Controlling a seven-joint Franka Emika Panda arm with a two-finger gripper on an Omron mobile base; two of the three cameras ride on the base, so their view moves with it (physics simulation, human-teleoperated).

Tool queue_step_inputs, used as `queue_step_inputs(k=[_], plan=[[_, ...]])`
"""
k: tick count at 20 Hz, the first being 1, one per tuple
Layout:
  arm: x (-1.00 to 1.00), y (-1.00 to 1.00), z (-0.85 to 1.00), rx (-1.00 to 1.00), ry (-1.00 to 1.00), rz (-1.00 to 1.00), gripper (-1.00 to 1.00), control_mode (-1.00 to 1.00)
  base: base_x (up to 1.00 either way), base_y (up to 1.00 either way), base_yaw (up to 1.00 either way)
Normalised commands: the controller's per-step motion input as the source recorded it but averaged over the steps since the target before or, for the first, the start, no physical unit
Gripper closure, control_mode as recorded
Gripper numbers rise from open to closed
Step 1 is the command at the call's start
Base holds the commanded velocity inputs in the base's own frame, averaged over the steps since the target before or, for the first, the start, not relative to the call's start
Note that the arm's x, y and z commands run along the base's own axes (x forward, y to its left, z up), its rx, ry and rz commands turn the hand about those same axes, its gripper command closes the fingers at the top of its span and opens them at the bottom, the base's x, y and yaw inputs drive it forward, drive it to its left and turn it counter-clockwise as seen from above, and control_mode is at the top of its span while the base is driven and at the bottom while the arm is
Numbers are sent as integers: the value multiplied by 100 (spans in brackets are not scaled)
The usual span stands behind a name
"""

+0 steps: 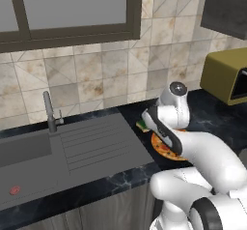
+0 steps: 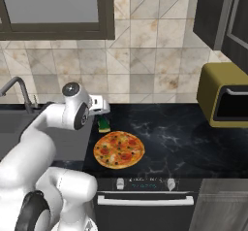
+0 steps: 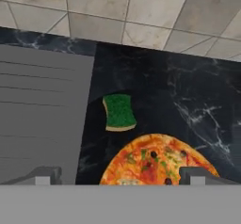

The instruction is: Open the cabinet. Pick the sponge and place it next to the sink. Then close the cabinet.

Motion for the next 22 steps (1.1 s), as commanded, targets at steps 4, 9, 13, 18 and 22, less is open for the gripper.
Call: queue_step_inputs(k=[4,9,13,18,22], plan=[[-82,0,80,0,0,-8,-100,-100,0,0,0],[-86,0,64,1,-3,-3,-100,-100,0,0,0],[-85,0,38,9,-6,0,-100,-100,0,0,0],[-74,0,36,12,-12,0,-100,-100,0,0,0],[-69,0,55,3,-7,0,-100,-100,0,0,0]])
